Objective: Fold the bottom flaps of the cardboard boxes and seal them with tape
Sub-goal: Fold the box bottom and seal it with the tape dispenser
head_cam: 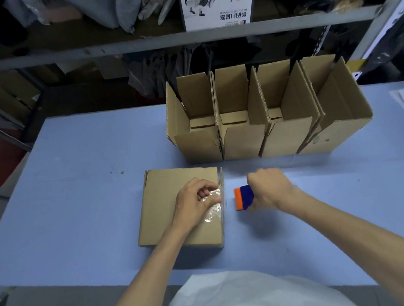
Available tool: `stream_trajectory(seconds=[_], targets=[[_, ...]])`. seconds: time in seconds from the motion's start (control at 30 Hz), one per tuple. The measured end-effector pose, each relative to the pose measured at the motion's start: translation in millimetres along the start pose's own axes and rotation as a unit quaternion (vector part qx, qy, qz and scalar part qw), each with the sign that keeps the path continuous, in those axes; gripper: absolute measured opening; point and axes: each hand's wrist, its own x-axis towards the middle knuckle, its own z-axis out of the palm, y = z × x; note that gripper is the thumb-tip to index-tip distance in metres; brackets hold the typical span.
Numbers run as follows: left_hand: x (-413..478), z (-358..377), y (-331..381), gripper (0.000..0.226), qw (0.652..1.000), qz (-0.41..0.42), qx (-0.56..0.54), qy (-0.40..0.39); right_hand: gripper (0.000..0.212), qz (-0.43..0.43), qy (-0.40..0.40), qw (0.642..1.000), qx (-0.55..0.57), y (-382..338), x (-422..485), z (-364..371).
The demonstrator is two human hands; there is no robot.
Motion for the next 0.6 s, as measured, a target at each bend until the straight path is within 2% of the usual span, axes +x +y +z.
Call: stream_trajectory(seconds=[0.1, 0.2, 0.33, 0.43, 0.5, 0.57, 0.6], targets=[[0.2, 0.7, 3.4, 0.022, 0.984, 0.078, 0.154, -0.045, 0.057, 0.046, 0.059, 0.993, 0.088, 18.2, 1.0, -20.9], [3.4, 0.7, 6.5, 0.018, 0.939, 0.129, 0.297, -0.113, 0.059, 0.053, 0.047, 0.995, 0.069, 32.2, -5.2, -25.3], [8.8, 4.8, 9.7, 0.022, 0.913, 0.12, 0.363, -0.141, 0.052, 0.106, 0.03, 0.988, 0.109, 41.0, -20.9, 4.2], [13.5, 8.5, 19.5, 0.032, 0.896, 0.091, 0.399, -0.173, 0.053, 0.116, 0.071, 0.977, 0.162, 36.1, -26.8, 32.9], [20.9, 5.6, 28.1, 0.041, 0.911, 0.054, 0.364, -0.184, 0.051, 0.12, 0.081, 0.97, 0.196, 26.2, -28.6, 41.9], [33.8, 1.4, 34.5, 0.045, 0.941, 0.036, 0.314, -0.117, 0.045, 0.148, 0.07, 0.945, 0.283, 16.6, -27.9, 47.7], [40.3, 0.8, 36.4, 0.045, 0.944, 0.041, 0.319, -0.078, 0.049, 0.159, 0.071, 0.941, 0.29, 12.9, -25.8, 54.3]])
